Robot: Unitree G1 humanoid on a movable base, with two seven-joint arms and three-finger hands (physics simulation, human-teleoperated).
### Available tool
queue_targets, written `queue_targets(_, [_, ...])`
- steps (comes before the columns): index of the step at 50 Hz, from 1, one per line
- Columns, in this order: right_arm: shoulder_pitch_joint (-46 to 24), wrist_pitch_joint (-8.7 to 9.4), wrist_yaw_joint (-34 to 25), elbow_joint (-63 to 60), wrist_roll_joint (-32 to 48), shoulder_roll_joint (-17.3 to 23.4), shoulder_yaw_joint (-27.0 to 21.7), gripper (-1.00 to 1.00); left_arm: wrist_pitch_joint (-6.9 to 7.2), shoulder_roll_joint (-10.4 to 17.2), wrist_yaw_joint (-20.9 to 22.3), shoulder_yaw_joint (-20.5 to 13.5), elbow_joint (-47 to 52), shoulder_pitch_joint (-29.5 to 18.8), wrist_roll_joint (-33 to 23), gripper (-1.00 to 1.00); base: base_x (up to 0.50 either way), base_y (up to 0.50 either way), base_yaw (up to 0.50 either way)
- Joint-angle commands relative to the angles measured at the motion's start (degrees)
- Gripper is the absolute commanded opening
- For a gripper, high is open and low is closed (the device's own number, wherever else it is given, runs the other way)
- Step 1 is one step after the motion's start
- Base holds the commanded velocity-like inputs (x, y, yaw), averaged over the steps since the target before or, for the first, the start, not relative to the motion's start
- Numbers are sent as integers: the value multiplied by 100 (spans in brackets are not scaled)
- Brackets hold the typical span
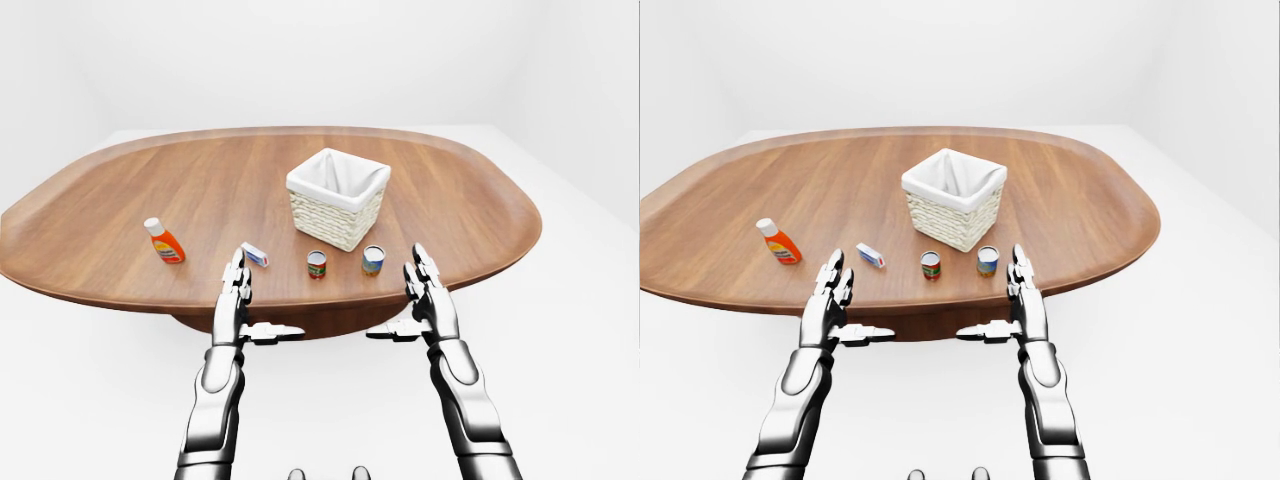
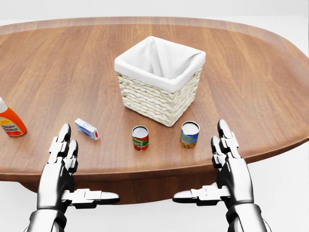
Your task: Pick up the alphabet soup and the cream cheese box, and put them in the basket.
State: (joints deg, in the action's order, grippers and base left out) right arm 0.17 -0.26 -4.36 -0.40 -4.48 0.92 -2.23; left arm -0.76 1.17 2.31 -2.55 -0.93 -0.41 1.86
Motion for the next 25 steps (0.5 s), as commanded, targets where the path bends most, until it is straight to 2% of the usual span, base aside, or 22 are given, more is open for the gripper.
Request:
queue_targets(1, [-3,-18,3,19,4,3,-3,100,-22,3,-5,-2,-51,-16,2,100,0,-17,0])
queue_targets(3, [11,1,6,-13,21,3,8,100,-75,6,-2,-3,-115,-30,-5,100,0,-17,0])
queue_targets(6, [0,-56,12,50,87,6,23,100,-11,-2,-14,9,-29,-5,-9,100,0,0,0])
queue_targets(10, [-1,-25,23,25,92,5,12,100,-92,7,-25,3,-140,-35,-39,100,0,0,0])
queue_targets(11, [-1,-17,31,23,100,3,15,100,-68,8,-28,5,-107,-32,-43,100,0,0,0])
queue_targets(12, [-24,-65,26,93,104,4,12,100,87,5,-41,12,103,22,-40,100,0,0,0])
queue_targets(13, [-23,-60,29,87,108,5,13,100,91,6,-39,7,105,21,-36,100,0,0,0])
queue_targets(15, [-26,-67,31,101,111,6,10,100,-10,14,-31,-18,-49,-36,-29,100,0,0,0])
queue_targets(17, [-36,-91,36,136,119,8,8,100,27,8,-45,-27,18,-14,-13,100,0,0,0])
queue_targets(20, [-38,-95,52,140,141,8,11,100,8,9,-45,-82,85,12,80,100,0,0,0])
queue_targets(23, [-9,-30,73,42,154,2,21,100,-95,11,-232,-136,193,52,7,100,0,0,0])
queue_targets(24, [-11,-38,78,50,159,2,21,100,-9,11,-209,-144,360,118,69,100,0,0,0])
queue_targets(25, [-11,-39,78,51,160,2,21,100,-3,11,-208,-144,370,122,73,100,0,0,0])
